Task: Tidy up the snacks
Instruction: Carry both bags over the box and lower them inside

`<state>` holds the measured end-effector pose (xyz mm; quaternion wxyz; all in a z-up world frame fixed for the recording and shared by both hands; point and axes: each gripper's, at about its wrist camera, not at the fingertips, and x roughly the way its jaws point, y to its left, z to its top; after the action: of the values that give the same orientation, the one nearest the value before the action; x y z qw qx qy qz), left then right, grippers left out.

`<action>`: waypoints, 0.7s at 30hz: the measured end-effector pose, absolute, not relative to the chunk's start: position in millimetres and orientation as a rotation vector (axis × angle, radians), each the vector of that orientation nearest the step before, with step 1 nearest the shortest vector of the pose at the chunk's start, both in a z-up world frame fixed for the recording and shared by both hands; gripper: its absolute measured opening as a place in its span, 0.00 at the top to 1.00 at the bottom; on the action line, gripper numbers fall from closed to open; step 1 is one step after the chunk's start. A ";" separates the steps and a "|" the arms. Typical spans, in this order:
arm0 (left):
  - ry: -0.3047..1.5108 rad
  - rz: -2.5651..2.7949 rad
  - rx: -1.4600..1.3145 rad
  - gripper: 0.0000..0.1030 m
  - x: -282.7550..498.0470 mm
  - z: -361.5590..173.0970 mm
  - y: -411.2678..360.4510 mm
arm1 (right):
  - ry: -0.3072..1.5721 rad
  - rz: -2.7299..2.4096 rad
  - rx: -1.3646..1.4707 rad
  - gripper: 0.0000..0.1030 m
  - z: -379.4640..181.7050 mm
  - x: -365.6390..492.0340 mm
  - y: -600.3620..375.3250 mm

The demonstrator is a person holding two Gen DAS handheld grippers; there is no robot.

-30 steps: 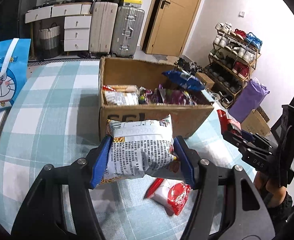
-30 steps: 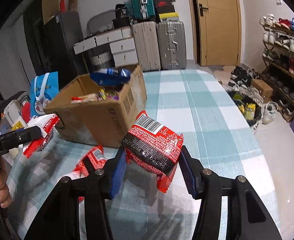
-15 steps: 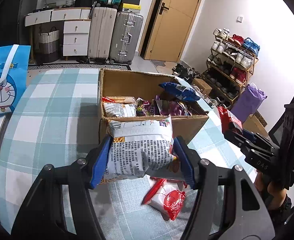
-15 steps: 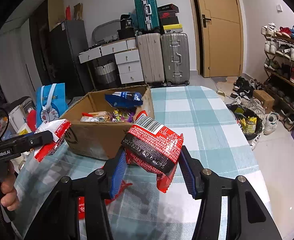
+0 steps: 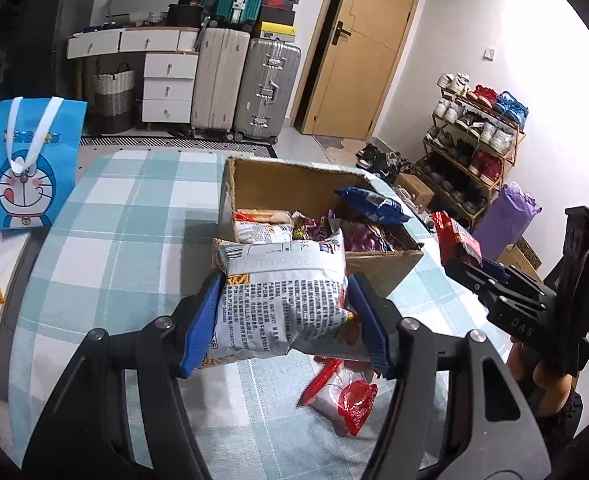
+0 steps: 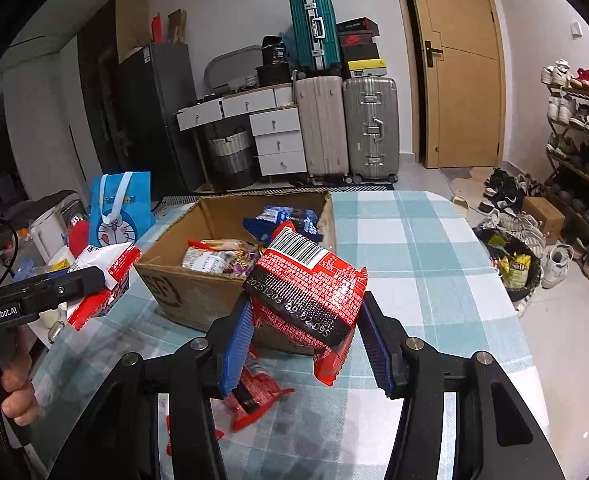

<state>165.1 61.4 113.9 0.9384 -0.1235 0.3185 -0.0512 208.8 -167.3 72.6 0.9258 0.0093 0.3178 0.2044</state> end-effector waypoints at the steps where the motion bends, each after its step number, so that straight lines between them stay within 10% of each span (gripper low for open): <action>1: 0.647 -0.102 -0.254 0.41 163.9 115.5 62.3 | 0.650 0.428 0.018 0.49 73.5 208.0 -166.8; 21: 0.614 -0.088 -0.218 0.41 190.8 129.4 53.2 | 0.654 0.499 0.001 0.49 74.5 215.1 -160.4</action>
<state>190.8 53.2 129.4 0.9464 -0.1071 0.3015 -0.0431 215.1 -160.4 74.5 0.9165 0.0004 0.3180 0.2425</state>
